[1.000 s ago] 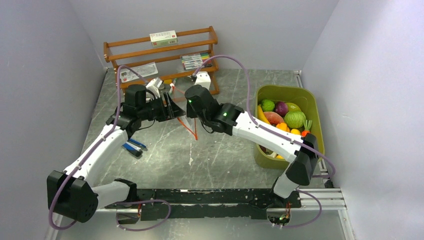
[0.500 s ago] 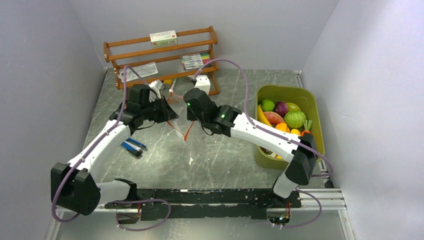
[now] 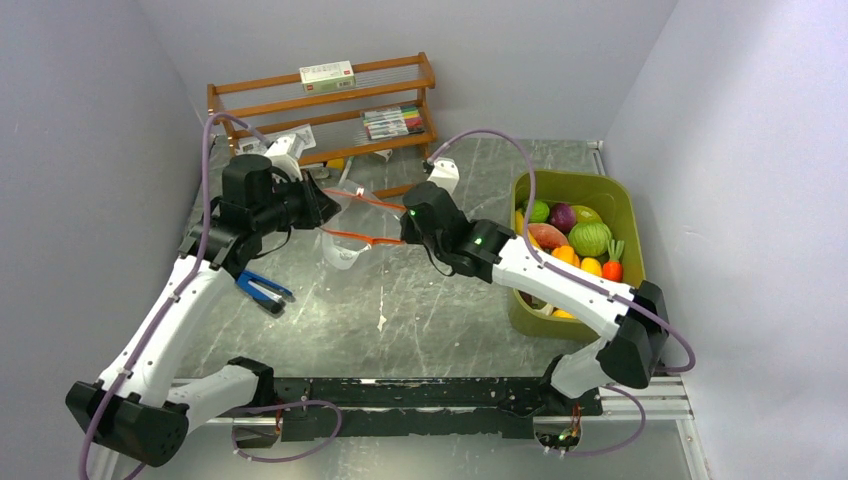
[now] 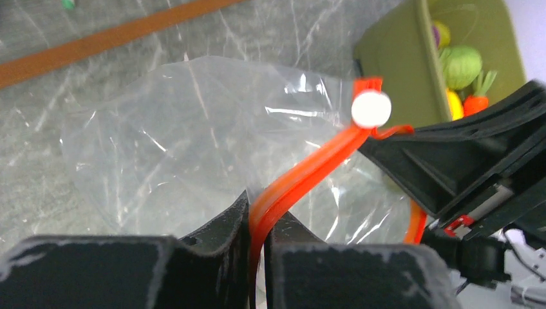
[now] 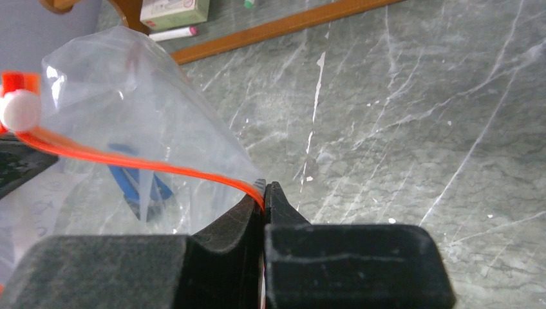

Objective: Place the food in the zip-top bag and seal the zipper
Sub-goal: Open the zipper of the food storage bag.

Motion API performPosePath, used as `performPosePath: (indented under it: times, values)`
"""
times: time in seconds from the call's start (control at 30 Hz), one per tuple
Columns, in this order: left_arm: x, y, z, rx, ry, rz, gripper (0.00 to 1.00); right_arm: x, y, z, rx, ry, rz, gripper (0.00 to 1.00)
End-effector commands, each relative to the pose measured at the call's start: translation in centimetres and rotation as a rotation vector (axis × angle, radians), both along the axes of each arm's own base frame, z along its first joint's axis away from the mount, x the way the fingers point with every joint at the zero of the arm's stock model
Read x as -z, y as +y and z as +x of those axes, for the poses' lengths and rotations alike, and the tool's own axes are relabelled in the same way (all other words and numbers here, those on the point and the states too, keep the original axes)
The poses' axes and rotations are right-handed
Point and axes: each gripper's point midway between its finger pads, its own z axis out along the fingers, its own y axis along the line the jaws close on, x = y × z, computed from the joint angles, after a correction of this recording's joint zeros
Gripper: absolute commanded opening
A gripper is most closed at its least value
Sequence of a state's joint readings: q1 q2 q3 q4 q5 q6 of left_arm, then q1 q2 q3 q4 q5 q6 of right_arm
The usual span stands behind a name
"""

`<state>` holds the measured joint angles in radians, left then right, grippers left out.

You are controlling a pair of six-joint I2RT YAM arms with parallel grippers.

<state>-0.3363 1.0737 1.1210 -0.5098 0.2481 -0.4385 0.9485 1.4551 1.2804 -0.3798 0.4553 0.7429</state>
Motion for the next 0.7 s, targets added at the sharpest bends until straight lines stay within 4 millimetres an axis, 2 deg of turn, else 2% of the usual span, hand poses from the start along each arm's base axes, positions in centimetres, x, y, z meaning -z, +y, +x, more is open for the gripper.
performPosePath:
  times: [0.0,0.1,0.23,0.4,0.67]
  values:
    - [3.4,-0.8,-1.0,0.102,0.058,0.028,0.1,1.5,1.1,-0.7,-0.099,0.028,0.016,0.0]
    - [5.0,-1.1,-1.4,0.127,0.122,0.031,0.24,2.5,1.8,-0.8,-0.097,0.068,0.029,0.0]
    - [6.2,-1.4,-1.7,0.139,0.174,0.03,0.34,3.2,1.9,-0.6,-0.067,0.08,0.053,0.0]
    - [6.5,-1.5,-2.5,0.15,0.224,0.023,0.4,3.0,1.8,-0.6,-0.055,0.076,0.074,0.0]
    - [5.4,-1.4,-3.3,0.15,0.226,0.002,0.46,3.6,1.6,-0.5,-0.043,0.086,0.06,0.0]
